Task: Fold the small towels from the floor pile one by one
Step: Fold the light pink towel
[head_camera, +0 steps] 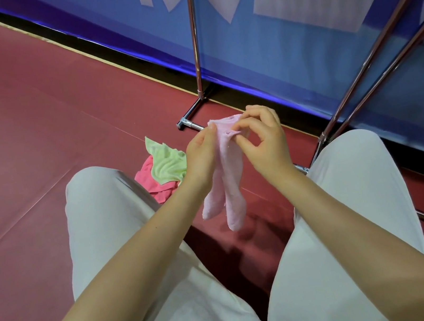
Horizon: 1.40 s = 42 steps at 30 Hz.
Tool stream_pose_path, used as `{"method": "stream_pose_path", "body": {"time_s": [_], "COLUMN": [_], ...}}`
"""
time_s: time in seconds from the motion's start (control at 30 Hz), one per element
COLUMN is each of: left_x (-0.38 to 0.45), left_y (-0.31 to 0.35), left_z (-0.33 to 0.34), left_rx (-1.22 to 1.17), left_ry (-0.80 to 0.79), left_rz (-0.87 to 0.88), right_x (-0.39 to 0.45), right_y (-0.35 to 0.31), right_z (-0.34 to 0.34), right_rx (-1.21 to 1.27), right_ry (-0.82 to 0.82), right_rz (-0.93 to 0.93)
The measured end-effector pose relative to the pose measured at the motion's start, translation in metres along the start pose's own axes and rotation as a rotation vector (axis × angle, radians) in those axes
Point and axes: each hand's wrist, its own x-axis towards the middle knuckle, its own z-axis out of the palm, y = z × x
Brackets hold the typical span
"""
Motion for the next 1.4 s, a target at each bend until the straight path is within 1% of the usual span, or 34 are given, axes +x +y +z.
{"method": "stream_pose_path", "body": {"time_s": [0.07,0.2,0.27,0.37,0.47,0.6,0.67,0.73,0.87,0.97,1.07,1.17,1.4], "left_x": [0.0,-0.005,-0.008,-0.009,-0.009,-0.005,-0.003,-0.003,0.0,0.004,0.005,0.006,0.015], "left_y": [0.0,0.003,0.006,0.01,0.011,0.005,0.006,0.01,0.019,0.025,0.03,0.037,0.05], "left_z": [0.003,0.008,0.008,0.009,0.009,0.007,0.005,0.002,-0.007,-0.012,-0.017,-0.021,-0.044], "left_rx": [-0.011,0.037,0.014,-0.02,-0.001,0.03,0.015,-0.018,-0.089,-0.12,-0.147,-0.193,-0.382], "left_ry": [-0.029,-0.081,-0.106,-0.13,-0.187,-0.091,-0.013,0.031,0.098,0.166,0.189,0.213,0.268], "left_rz": [0.035,0.066,0.065,0.038,0.079,0.004,-0.027,-0.033,-0.075,-0.068,-0.037,-0.047,-0.069], "right_x": [-0.002,-0.002,-0.001,0.0,0.002,0.008,0.008,0.008,0.003,-0.007,-0.019,-0.031,-0.043], "right_y": [-0.003,-0.006,-0.004,-0.005,-0.008,-0.003,0.002,0.005,0.006,0.006,0.014,0.019,0.019], "right_z": [0.001,0.001,0.001,0.001,0.0,-0.002,0.0,0.002,0.01,0.022,0.039,0.052,0.071], "right_rx": [0.033,0.034,0.042,0.164,0.257,0.378,0.48,0.553,0.51,0.47,0.458,0.476,0.46], "right_ry": [0.009,0.077,0.09,0.059,0.063,0.048,0.016,-0.048,-0.261,-0.36,-0.432,-0.495,-0.552], "right_rz": [-0.002,0.023,0.086,0.214,0.299,0.474,0.562,0.602,0.584,0.609,0.678,0.715,0.761]}}
